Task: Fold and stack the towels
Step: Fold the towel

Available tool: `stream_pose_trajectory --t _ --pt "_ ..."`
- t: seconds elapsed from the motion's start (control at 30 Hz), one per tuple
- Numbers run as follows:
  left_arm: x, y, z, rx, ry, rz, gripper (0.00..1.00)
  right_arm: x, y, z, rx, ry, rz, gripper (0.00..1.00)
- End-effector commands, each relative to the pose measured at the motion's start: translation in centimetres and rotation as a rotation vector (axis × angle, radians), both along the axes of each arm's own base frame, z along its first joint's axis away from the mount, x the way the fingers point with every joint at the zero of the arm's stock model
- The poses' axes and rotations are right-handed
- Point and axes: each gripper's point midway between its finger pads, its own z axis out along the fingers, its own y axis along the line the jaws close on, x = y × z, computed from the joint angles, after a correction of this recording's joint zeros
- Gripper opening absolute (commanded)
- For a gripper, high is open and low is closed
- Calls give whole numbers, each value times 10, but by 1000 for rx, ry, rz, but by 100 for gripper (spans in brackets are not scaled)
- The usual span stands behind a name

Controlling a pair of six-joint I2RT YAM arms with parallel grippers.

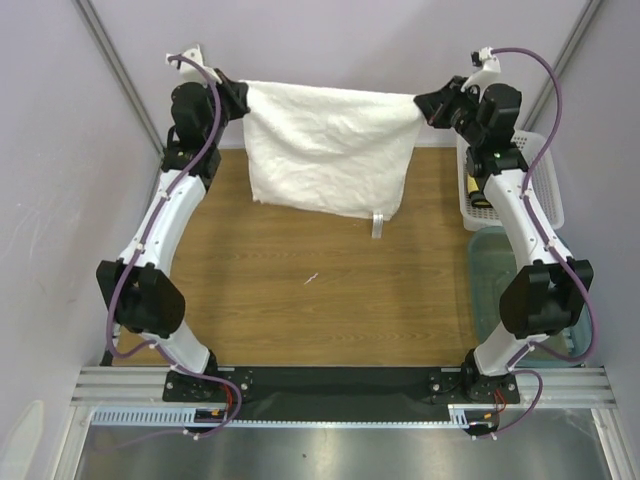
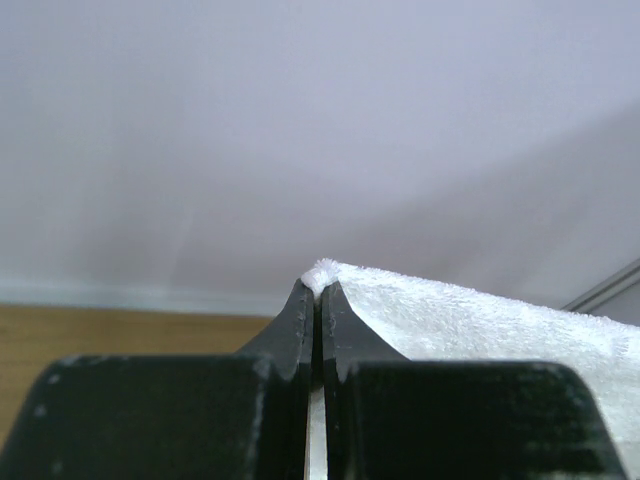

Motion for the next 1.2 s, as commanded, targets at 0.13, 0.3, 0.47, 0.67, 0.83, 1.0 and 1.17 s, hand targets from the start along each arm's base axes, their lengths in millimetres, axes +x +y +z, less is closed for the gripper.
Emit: stream_pose_trajectory --t 0.13,0.3,0.47,0.67,0.83,1.0,1.17 --pt "-14 -2 49 66 -200 -99 0 3 -6 39 -46 -157 25 0" --pt "-61 4 -13 6 -128 -97 0 -28 -1 -16 -16 -47 66 0" --pt "-143 6 -89 -13 -15 -76 0 -86 -5 -88 -14 149 71 0" --pt "-233 -14 -181 -3 237 -88 0 -195 -17 -175 2 415 24 0" --pt "-288 -24 -223 -188 365 -94 0 -256 -19 -208 52 545 9 0" --pt "-299 -1 -264 -179 508 82 0 -252 -23 -238 11 627 -20 0" --pt "-295 7 -284 -227 538 181 0 -217 -20 -243 -28 628 -4 0"
